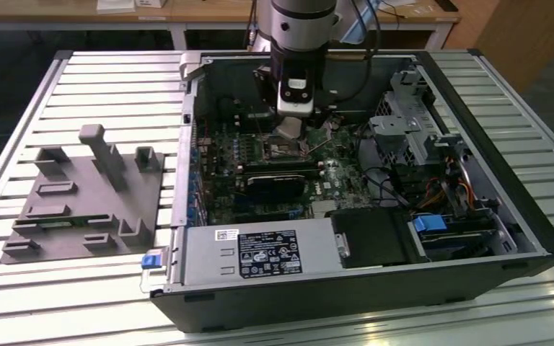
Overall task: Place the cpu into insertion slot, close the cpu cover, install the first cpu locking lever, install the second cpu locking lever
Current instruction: 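Place the cpu into insertion slot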
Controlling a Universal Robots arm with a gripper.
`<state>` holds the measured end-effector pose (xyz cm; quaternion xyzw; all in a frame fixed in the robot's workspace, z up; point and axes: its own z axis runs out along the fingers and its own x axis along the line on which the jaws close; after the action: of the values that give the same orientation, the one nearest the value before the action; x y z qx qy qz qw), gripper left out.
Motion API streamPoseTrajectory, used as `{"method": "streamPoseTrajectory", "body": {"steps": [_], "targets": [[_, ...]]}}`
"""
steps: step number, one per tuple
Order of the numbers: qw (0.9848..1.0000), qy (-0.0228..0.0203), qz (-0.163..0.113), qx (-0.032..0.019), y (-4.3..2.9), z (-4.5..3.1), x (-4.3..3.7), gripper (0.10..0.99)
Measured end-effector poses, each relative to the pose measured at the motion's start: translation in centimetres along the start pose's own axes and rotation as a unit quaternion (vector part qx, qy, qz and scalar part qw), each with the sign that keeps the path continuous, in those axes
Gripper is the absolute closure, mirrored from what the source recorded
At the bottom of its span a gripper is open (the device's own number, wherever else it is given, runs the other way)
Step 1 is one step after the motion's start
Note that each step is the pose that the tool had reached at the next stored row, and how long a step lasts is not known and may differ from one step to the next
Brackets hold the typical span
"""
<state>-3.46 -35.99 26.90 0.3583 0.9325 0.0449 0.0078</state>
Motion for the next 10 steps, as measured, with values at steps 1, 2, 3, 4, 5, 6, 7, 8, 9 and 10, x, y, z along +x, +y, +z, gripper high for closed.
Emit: {"method": "streamPoseTrajectory", "body": {"steps": [1,2,3,4,5,6,7,8,9,10], "targets": [[1.0,-0.0008,0.009,-0.0001,0.0,0.02,0.0,0.549],[0.9998,-0.0016,0.018,-0.0003,-0.01,0.05,0.0,0.549],[0.9996,-0.0024,0.027,-0.0004,-0.01,0.07,0.0,0.549],[0.9994,-0.0032,0.036,-0.0006,-0.01,0.09,0.0,0.549],[0.999,-0.004,0.045,-0.0008,-0.01,0.11,0.0,0.549],[0.9985,-0.0048,0.054,-0.0009,-0.01,0.14,0.0,0.549],[0.998,-0.0057,0.063,-0.0011,-0.01,0.15,0.0,0.549],[0.9974,-0.0064,0.072,-0.0013,-0.02,0.16,0.0,0.549],[0.9967,-0.0072,0.081,-0.0014,-0.02,0.17,0.0,0.549],[0.996,-0.008,0.089,-0.0016,-0.02,0.19,0.0,0.549]]}}
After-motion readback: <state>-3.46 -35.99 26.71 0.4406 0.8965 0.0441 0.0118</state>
